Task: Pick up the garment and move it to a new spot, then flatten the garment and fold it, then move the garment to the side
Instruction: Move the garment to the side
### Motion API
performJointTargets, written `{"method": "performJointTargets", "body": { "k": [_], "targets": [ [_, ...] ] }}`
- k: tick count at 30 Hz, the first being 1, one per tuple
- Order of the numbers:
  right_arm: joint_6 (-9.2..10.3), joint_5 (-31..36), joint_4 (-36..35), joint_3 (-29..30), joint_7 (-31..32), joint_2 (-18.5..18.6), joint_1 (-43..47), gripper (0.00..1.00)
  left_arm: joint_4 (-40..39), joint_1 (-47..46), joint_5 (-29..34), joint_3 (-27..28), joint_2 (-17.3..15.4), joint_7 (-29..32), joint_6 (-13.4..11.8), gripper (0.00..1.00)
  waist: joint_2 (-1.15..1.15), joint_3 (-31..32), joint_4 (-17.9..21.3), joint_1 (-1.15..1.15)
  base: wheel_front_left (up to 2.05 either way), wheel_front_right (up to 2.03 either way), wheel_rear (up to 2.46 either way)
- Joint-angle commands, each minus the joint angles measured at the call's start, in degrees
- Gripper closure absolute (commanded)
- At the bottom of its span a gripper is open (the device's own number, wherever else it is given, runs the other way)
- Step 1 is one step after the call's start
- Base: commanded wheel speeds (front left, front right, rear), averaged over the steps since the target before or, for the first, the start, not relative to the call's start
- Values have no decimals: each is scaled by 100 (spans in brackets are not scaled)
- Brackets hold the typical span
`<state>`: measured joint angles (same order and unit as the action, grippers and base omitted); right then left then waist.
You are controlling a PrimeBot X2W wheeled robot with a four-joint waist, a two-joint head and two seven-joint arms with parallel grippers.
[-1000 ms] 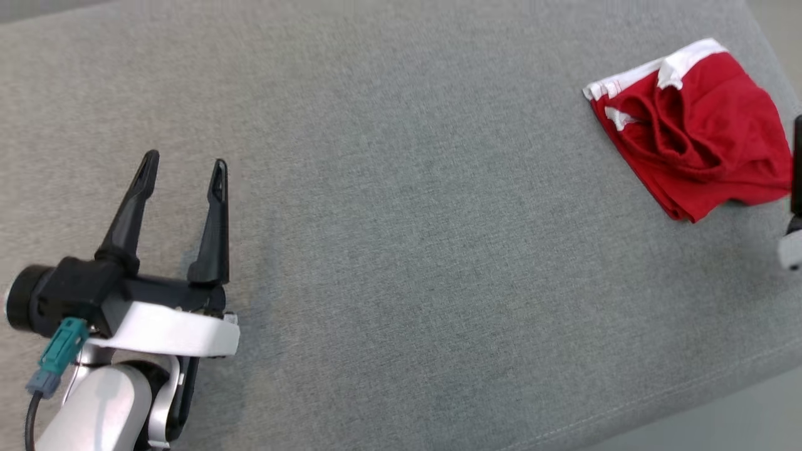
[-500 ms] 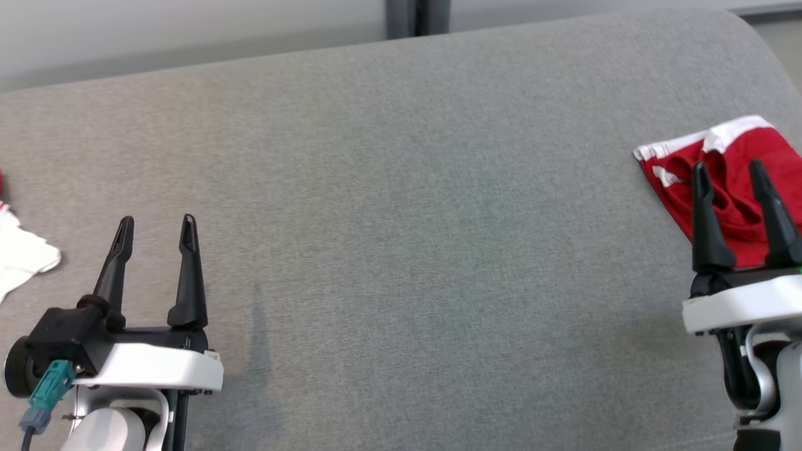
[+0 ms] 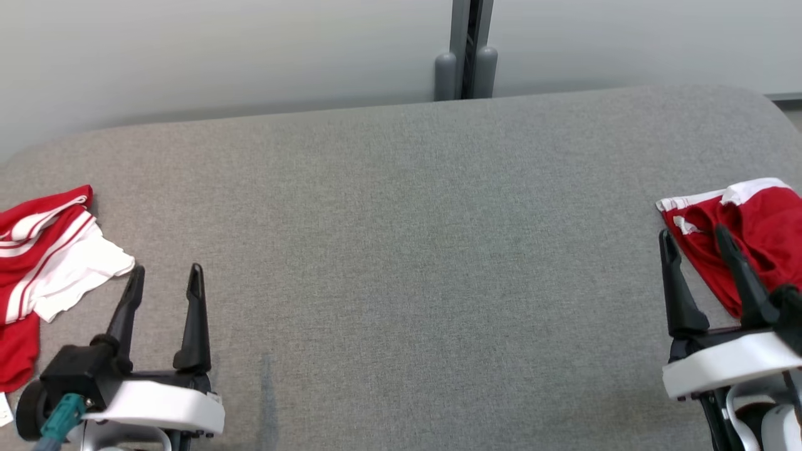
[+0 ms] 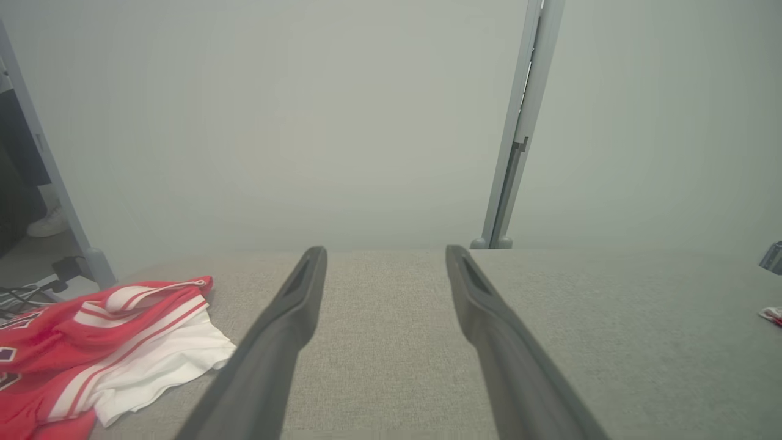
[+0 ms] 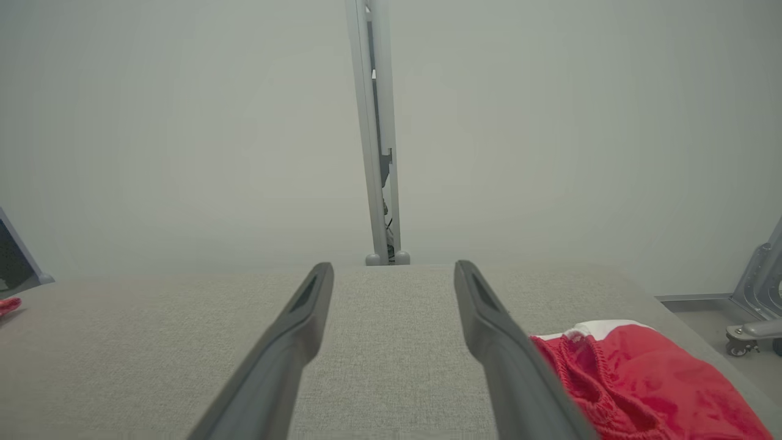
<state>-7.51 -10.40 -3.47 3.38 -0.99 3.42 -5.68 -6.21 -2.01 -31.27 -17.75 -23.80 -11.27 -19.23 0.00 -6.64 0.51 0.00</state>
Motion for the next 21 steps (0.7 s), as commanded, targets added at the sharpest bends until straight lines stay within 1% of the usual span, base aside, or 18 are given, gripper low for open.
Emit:
{"method": "performJointTargets", "body": {
  "k": [1,11,21],
  "targets": [
    [4,32,-81,11,49,-2,145,0,-12,111,5,-33,-24,28,-30,0,0,133,-27,0,0,0,0],
    [4,98,-420,110,306,-26,755,0,-127,499,6,-226,-98,271,-109,0,0,572,8,0,0,0,0],
    [4,56,-624,162,414,-40,1024,0,-248,629,-20,-303,-157,426,-156,0,0,663,23,0,0,0,0]
  ]
}}
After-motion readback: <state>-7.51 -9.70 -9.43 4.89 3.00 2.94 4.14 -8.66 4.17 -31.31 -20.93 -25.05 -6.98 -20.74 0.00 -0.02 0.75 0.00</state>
